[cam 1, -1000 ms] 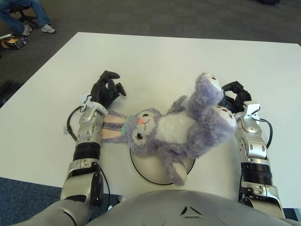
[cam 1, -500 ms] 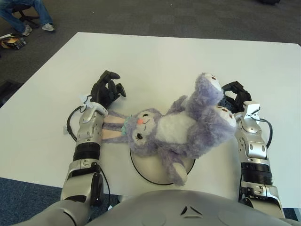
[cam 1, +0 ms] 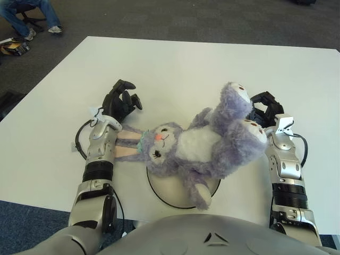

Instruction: Put the doll into the plate.

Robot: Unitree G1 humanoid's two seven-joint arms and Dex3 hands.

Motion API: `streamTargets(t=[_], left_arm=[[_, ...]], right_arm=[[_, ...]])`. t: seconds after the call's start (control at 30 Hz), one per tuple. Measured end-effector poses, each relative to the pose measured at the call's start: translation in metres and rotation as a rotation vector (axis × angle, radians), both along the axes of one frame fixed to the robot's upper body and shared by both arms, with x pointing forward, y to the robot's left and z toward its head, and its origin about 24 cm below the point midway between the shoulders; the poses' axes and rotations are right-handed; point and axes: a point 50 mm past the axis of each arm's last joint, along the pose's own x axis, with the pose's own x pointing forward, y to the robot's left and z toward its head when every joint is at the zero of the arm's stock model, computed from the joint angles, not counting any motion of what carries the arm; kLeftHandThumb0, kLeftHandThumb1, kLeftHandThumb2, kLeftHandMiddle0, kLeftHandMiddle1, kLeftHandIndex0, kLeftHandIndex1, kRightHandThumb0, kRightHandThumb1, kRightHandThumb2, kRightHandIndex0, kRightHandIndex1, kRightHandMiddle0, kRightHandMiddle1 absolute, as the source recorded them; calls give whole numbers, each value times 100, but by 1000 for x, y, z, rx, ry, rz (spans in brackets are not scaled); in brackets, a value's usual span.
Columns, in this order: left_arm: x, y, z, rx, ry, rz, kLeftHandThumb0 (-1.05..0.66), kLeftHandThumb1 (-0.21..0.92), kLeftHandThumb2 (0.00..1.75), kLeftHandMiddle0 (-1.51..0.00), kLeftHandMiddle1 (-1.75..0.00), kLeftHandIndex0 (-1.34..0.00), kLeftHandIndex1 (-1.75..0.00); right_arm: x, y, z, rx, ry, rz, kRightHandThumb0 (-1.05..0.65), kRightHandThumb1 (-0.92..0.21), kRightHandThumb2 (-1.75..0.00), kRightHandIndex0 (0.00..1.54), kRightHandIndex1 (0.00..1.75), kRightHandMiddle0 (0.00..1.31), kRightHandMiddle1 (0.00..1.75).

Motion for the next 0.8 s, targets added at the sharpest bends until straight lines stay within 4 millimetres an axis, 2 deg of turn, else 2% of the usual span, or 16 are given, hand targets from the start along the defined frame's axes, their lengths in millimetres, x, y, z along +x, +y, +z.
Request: streamTargets(t=[0.8], left_arm=[[0, 1, 0, -22, 8, -2, -42, 50, 109, -102, -175, -47, -175]], right_arm=[[0, 0, 0, 0, 0, 1, -41, -55, -102, 103, 175, 43, 175]])
